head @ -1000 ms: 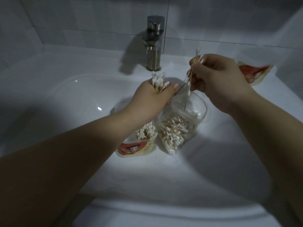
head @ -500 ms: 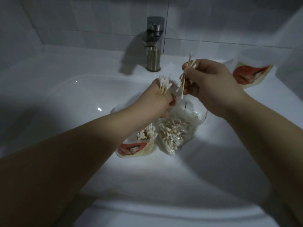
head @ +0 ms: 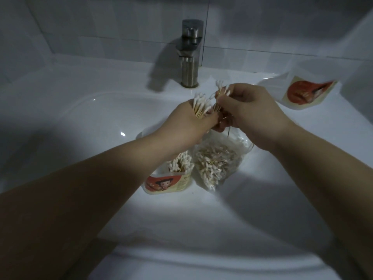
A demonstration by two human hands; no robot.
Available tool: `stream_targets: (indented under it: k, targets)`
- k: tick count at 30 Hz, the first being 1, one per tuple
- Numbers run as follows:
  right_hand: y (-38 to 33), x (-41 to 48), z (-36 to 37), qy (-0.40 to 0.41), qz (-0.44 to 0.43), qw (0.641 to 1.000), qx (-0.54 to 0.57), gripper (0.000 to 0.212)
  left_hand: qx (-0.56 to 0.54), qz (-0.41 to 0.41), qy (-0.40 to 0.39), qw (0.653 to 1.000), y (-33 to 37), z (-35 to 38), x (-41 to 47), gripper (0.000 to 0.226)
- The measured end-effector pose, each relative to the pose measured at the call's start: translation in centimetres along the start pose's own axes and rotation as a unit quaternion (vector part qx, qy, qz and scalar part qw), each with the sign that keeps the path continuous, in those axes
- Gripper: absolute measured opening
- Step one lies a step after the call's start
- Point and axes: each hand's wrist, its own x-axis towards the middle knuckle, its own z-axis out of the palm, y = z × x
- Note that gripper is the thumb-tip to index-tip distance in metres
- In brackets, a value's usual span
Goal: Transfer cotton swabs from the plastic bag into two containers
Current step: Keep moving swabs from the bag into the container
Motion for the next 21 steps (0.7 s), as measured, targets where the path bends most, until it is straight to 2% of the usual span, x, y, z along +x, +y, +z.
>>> stream_targets:
  k: [5, 8, 13, 18, 21]
  targets:
    - [0.0, 0.3, -0.7, 0.041, 0.008, 0.999, -0.002, 0.012, 0.015, -0.009, -0.037, 0.999, -0.2, -0.1, -0.3, 0.012]
    - [-0.1, 0.4, -0.9, 0.050, 0.009, 0.999, 0.004, 0.011, 0.039, -0.034, -0.035, 0.998, -0.4, 0.0, -0.1, 0.026]
    - [-0.1, 0.4, -1.0, 0.055, 0.010, 0.998, -0.018, 0.012, 0.047, -0.059, -0.068, 0.995, 0.0, 0.2, -0.3, 0.017]
    - [-0.1, 0.2, -0.7, 0.019, 0.005, 1.000, -0.012, 0.018, 0.011, -0.094, -0.055, 0.994, 0.2, 0.3, -0.4, 0.024]
    - [-0.2, 0.3, -0.7, 0.032, -0.012, 0.999, -0.023, 0.024, -0.009, -0.099, -0.038, 0.994, 0.2, 0.2, -0.3, 0.034]
